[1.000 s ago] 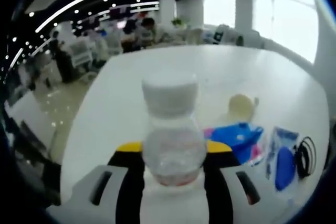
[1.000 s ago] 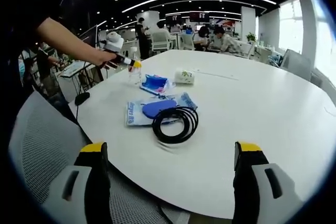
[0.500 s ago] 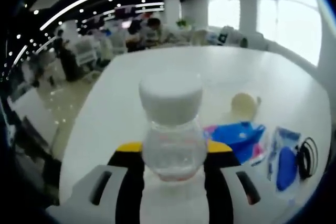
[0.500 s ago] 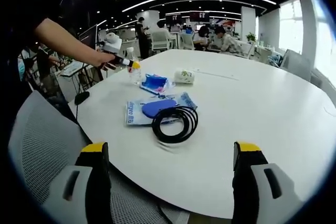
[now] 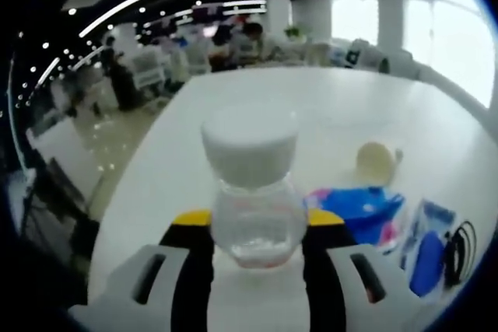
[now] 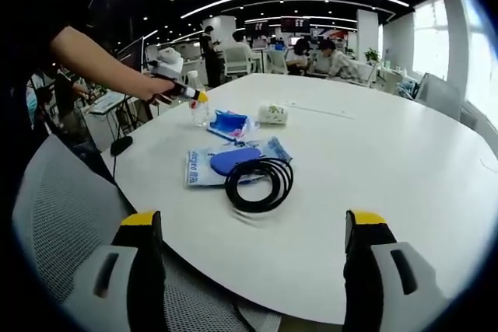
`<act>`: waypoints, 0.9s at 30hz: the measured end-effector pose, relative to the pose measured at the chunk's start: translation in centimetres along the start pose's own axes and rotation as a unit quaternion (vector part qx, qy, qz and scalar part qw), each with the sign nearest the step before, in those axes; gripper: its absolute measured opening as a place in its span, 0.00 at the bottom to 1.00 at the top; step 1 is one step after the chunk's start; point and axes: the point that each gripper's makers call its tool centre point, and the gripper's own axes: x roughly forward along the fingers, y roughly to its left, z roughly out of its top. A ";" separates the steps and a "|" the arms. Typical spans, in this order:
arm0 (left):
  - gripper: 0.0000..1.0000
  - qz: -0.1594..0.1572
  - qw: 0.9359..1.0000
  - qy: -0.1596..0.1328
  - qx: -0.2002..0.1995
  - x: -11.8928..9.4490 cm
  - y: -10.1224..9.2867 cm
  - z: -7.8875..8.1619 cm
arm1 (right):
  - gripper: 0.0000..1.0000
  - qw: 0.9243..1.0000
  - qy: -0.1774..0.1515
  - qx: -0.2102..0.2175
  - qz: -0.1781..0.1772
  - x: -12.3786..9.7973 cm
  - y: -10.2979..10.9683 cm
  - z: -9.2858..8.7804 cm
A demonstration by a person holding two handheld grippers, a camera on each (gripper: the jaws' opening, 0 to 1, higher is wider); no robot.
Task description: Arrange the tabletop items into an orderly group along one side of the table until the central work area is clear of visible clutter.
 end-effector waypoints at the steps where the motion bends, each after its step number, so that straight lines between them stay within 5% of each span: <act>1: 0.41 0.003 1.000 0.000 -0.002 0.0 0.0 0.0 | 0.98 1.000 0.000 0.000 0.000 0.0 0.0 0.0; 27: 0.43 0.026 1.000 0.008 -0.001 -0.1 0.1 -0.2 | 0.97 1.000 -0.002 -0.001 -0.003 0.0 -0.1 0.1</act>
